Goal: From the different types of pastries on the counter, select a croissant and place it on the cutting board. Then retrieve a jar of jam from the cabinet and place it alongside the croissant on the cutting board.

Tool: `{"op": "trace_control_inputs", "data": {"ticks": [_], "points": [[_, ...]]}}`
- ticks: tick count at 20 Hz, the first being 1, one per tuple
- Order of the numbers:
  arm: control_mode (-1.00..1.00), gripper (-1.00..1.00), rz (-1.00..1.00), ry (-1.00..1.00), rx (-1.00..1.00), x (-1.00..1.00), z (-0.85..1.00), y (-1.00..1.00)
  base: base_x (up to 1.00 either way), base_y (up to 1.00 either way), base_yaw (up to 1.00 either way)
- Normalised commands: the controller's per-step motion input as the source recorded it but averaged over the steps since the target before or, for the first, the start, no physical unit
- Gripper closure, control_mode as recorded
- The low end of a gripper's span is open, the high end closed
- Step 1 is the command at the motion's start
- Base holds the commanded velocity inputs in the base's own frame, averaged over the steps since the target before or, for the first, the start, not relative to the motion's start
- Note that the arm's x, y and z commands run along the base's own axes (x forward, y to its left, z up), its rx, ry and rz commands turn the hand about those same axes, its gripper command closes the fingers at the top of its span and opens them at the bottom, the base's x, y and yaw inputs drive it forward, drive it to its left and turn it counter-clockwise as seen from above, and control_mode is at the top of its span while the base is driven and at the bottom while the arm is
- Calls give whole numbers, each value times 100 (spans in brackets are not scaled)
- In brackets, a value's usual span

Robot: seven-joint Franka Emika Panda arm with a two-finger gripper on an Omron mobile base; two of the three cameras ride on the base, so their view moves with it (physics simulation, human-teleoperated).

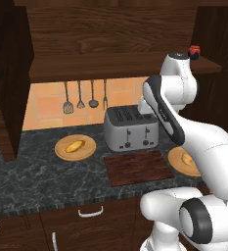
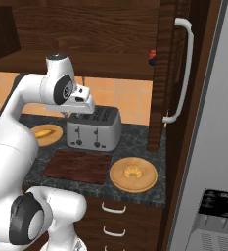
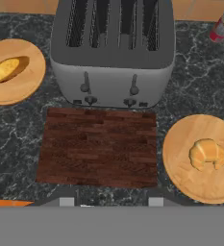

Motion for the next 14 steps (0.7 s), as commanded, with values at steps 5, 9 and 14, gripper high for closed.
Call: {"op": "trace_control_inputs", "data": {"ticks": [5, 9, 14], "points": [[-100, -100, -3, 0, 0, -6, -9, -22, 0, 0, 0], [-100, -100, -13, 0, 0, -18, -30, -90, 0, 0, 0], [-100, -100, -21, 0, 1, -7, -40, -87, 0, 0, 0]]}}
